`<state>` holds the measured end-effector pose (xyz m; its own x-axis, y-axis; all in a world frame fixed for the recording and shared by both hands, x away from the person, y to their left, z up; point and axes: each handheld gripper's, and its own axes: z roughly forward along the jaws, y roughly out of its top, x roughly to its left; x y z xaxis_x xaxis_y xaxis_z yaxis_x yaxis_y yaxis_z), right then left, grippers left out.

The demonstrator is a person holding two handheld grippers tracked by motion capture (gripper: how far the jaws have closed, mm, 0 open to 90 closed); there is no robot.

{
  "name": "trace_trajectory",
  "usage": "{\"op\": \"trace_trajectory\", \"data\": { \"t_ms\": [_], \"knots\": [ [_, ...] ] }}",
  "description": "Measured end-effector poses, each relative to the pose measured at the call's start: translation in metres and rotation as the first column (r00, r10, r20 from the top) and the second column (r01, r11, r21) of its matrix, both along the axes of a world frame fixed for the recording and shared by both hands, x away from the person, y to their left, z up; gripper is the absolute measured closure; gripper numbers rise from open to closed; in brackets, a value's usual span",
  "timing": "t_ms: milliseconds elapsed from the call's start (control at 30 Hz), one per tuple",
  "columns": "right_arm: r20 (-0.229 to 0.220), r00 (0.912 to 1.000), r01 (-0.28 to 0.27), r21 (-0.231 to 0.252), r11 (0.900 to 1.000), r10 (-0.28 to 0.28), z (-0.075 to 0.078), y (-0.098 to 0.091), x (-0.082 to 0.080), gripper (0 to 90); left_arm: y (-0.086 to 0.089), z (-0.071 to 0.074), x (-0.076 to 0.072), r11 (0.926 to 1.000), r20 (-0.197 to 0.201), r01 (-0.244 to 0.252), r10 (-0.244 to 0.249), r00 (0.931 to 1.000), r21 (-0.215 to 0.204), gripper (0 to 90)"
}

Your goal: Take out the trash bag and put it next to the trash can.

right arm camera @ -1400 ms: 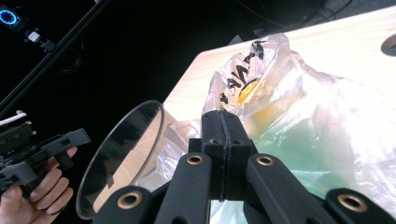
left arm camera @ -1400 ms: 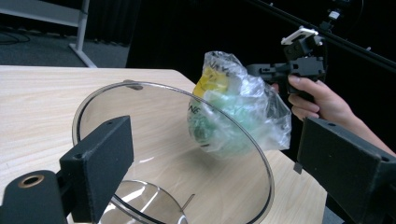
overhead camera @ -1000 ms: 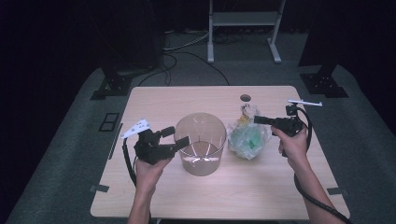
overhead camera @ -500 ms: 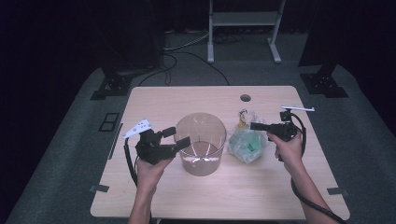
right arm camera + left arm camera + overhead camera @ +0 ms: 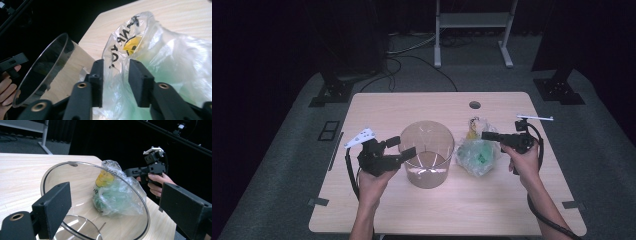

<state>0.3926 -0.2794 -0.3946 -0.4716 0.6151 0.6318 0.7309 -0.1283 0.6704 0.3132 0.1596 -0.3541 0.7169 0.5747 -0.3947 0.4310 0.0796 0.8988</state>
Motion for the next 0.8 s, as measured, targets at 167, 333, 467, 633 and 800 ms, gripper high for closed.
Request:
{"op": "trace_trajectory", "data": {
  "t_ms": [167,333,467,633,800],
  "knots": [
    [0.020,0.9998,0.003,-0.027,0.9996,-0.003,0.006,-0.006,-0.007,54.4,0.000,0.000,0.000,1.0000,-0.001,-0.001,0.001,1.0000,0.001,9.3],
    [0.039,0.9992,-0.003,-0.042,0.9991,0.005,0.008,-0.011,-0.011,50.5,0.000,-0.001,0.001,1.0000,-0.004,0.000,0.000,1.0000,0.002,9.3],
    [0.051,0.9987,-0.002,-0.039,0.9993,0.004,0.010,-0.015,-0.016,48.3,0.000,0.000,0.000,1.0000,-0.002,-0.001,0.001,1.0000,0.003,9.3],
    [0.066,0.9978,-0.008,-0.056,0.9984,0.012,0.012,-0.020,-0.023,47.1,0.001,0.000,0.000,1.0000,-0.001,-0.001,0.001,1.0000,0.002,9.3],
    [0.073,0.9973,-0.006,-0.078,0.9969,0.012,0.009,-0.025,-0.031,46.8,0.001,0.001,-0.001,1.0000,0.001,-0.002,0.002,1.0000,0.001,9.3]
  ]
}}
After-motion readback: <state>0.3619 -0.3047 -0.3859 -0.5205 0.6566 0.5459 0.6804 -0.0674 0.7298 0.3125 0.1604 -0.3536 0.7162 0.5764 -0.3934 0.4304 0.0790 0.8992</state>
